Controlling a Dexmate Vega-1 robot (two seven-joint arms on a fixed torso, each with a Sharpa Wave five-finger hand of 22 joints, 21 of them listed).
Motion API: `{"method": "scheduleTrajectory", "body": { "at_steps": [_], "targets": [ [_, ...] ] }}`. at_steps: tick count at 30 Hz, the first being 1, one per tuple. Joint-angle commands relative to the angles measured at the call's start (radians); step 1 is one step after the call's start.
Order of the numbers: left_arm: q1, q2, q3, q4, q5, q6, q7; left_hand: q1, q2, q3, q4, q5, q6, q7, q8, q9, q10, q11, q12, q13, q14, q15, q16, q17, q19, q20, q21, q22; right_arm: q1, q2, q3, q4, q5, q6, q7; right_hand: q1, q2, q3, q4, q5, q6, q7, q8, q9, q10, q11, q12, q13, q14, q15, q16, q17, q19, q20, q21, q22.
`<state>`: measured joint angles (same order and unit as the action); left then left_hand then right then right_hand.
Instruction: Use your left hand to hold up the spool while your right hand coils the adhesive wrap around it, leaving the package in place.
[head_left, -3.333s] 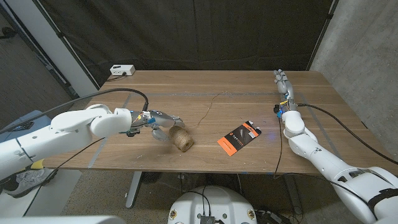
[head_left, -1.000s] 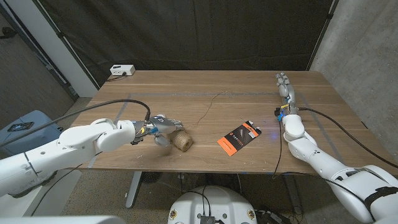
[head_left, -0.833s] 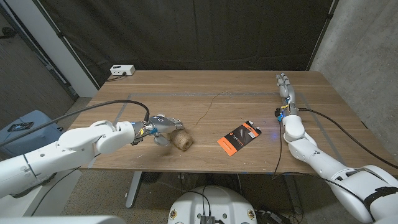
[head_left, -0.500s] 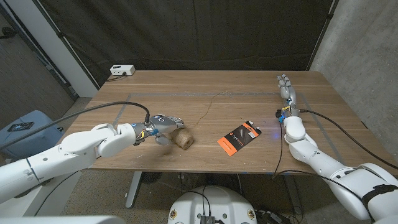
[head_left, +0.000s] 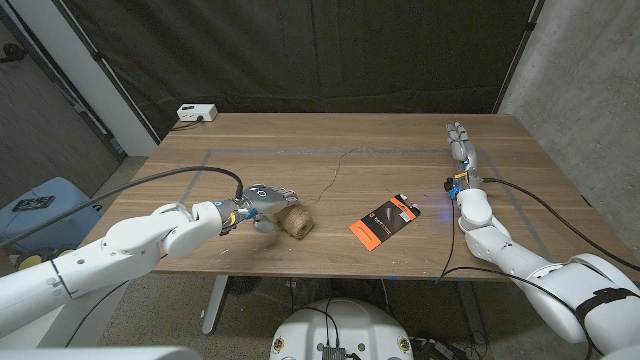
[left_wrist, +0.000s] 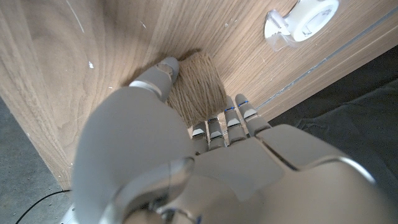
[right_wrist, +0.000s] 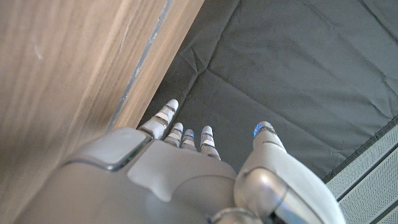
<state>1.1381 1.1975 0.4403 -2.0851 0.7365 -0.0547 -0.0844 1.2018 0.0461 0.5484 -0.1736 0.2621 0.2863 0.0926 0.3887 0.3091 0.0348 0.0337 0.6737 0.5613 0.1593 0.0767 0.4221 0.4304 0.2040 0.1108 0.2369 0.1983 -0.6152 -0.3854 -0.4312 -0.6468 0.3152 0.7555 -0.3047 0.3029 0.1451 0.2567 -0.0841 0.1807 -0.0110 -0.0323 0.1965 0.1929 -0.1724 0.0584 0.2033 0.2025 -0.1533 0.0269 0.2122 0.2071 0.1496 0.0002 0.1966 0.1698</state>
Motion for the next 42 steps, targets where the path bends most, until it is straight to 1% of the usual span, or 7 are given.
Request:
{"method": "scheduleTrajectory", "body": {
  "at_steps": [1, 9, 13, 14, 24, 35, 42],
  "targets": [
    [-0.009, -0.015, 0.015, 0.022, 0.016, -0.009, 0.032, 0.018, 0.0, -0.008, -0.003, -0.002, 0.012, 0.002, 0.01, 0.007, 0.02, 0.0, 0.013, 0.008, 0.018, -0.003, 0.014, 0.01, 0.015, 0.003, 0.009, 0.004, 0.015, 0.014, -0.011, 0.049, 0.008, 0.02, 0.004, -0.008, -0.002, 0.001, -0.002, 0.001, -0.001, -0.003, 0.0, 0.006, -0.007, 0.003, 0.001, 0.002, -0.003, 0.005, -0.002, 0.002, 0.0, 0.004, 0.0, 0.004],
    [-0.01, -0.025, 0.021, 0.045, 0.027, -0.022, 0.076, 0.053, -0.004, -0.03, -0.005, -0.009, 0.064, -0.004, 0.051, 0.026, 0.067, -0.008, 0.048, 0.033, 0.061, -0.016, 0.059, 0.038, 0.051, 0.001, 0.021, 0.009, 0.003, 0.004, -0.014, 0.022, 0.001, 0.008, -0.017, -0.008, -0.001, 0.002, -0.002, 0.001, -0.001, -0.003, 0.0, 0.006, -0.006, 0.002, 0.002, 0.002, -0.002, 0.004, -0.001, 0.002, 0.001, 0.003, 0.0, 0.004],
    [-0.009, -0.031, 0.023, 0.05, 0.031, -0.022, 0.095, 0.065, -0.008, -0.036, -0.006, -0.012, 0.079, -0.008, 0.064, 0.032, 0.081, -0.01, 0.057, 0.04, 0.072, -0.017, 0.072, 0.046, 0.059, 0.002, 0.024, 0.01, 0.001, 0.001, -0.018, 0.021, -0.004, 0.01, -0.017, -0.009, 0.0, 0.002, -0.001, 0.001, -0.002, -0.003, 0.0, 0.006, -0.006, 0.002, 0.002, 0.002, -0.001, 0.005, -0.001, 0.002, 0.001, 0.003, 0.0, 0.004],
    [-0.007, -0.031, 0.023, 0.05, 0.033, -0.021, 0.101, 0.068, -0.008, -0.037, -0.006, -0.012, 0.082, -0.007, 0.068, 0.034, 0.085, -0.012, 0.06, 0.042, 0.074, -0.024, 0.075, 0.048, 0.064, 0.0, 0.026, 0.011, 0.0, 0.0, -0.018, 0.02, -0.004, 0.011, -0.016, -0.01, 0.0, 0.002, -0.001, 0.001, -0.002, -0.003, 0.0, 0.006, -0.006, 0.002, 0.002, 0.002, -0.001, 0.004, 0.0, 0.002, 0.001, 0.003, 0.0, 0.004],
    [0.006, -0.023, 0.008, 0.03, 0.022, -0.005, 0.115, 0.087, -0.012, -0.046, -0.005, -0.014, 0.098, -0.01, 0.087, 0.044, 0.105, -0.018, 0.073, 0.053, 0.091, -0.028, 0.095, 0.062, 0.078, -0.002, 0.032, 0.013, -0.016, -0.019, -0.016, -0.042, -0.008, -0.022, -0.019, -0.011, 0.0, 0.002, -0.001, 0.001, -0.002, -0.003, 0.001, 0.006, -0.005, 0.002, 0.002, 0.002, 0.0, 0.005, 0.0, 0.002, 0.002, 0.003, 0.0, 0.004],
    [0.005, -0.023, -0.007, 0.004, 0.003, 0.004, 0.105, 0.097, -0.012, -0.053, -0.002, -0.016, 0.098, -0.01, 0.097, 0.052, 0.108, -0.018, 0.077, 0.061, 0.09, -0.03, 0.105, 0.072, 0.078, -0.003, 0.032, 0.015, -0.053, -0.06, -0.005, -0.165, -0.013, -0.096, -0.026, -0.012, 0.0, 0.002, -0.002, 0.001, 0.0, -0.002, 0.001, 0.006, -0.004, 0.002, 0.003, 0.002, 0.001, 0.003, 0.001, 0.002, 0.003, 0.002, 0.001, 0.004],
    [-0.008, -0.027, -0.013, -0.007, -0.011, -0.004, 0.09, 0.103, -0.012, -0.057, -0.001, -0.017, 0.096, -0.01, 0.102, 0.057, 0.109, -0.019, 0.08, 0.066, 0.089, -0.028, 0.111, 0.078, 0.078, -0.003, 0.032, 0.015, -0.082, -0.086, 0.008, -0.243, -0.015, -0.148, -0.034, -0.012, 0.0, 0.002, -0.002, 0.001, 0.001, -0.002, 0.002, 0.006, -0.002, 0.001, 0.004, 0.002, 0.002, 0.003, 0.001, 0.002, 0.003, 0.002, 0.0, 0.004]
  ]
}}
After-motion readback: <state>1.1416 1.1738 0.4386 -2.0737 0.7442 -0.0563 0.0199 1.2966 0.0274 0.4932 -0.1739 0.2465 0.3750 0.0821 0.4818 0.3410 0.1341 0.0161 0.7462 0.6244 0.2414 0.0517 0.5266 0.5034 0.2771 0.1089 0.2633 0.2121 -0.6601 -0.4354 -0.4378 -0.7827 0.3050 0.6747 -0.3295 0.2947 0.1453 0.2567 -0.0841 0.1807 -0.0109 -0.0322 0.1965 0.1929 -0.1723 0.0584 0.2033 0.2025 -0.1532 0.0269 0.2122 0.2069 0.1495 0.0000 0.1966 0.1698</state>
